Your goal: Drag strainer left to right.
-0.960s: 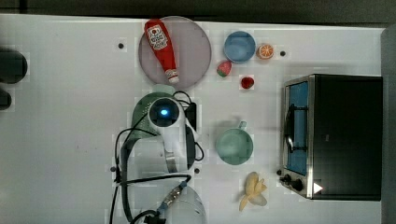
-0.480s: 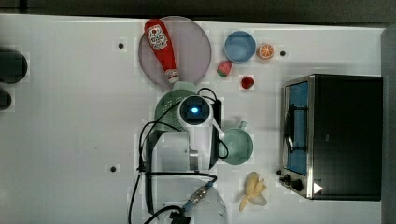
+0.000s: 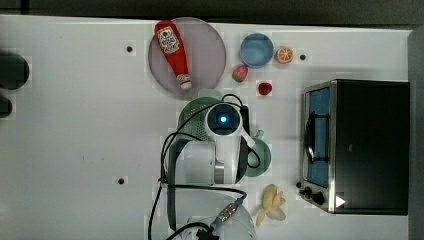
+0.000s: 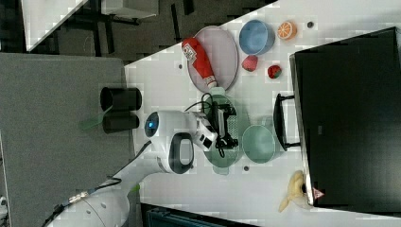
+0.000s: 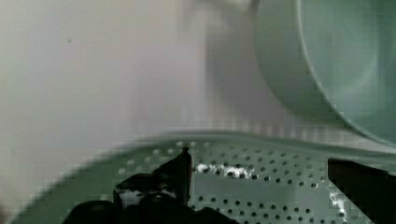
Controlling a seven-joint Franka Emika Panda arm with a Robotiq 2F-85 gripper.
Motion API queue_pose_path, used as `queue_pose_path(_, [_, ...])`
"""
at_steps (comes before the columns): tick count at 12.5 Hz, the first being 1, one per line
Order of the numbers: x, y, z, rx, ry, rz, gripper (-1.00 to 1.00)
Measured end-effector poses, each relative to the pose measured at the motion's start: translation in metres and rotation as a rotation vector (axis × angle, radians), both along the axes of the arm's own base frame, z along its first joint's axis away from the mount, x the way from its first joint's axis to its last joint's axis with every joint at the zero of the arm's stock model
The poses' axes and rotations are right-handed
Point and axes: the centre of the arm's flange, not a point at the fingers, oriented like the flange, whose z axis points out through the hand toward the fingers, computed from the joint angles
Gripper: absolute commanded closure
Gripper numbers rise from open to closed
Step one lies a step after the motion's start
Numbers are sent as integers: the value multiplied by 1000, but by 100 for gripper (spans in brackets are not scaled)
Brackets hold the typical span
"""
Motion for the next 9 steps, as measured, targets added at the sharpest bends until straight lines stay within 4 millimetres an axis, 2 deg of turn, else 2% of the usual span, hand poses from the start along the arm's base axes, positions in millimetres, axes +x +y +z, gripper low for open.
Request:
queue_pose_path(2, [6, 24, 17, 25, -19, 124, -100])
queue_pose_path(4, [6, 49, 55, 53, -2, 259, -100])
queue_pose_path(6, [14, 73, 115, 69, -22, 415, -100])
queue_pose_path(9, [52, 75, 228, 73, -17, 559, -100])
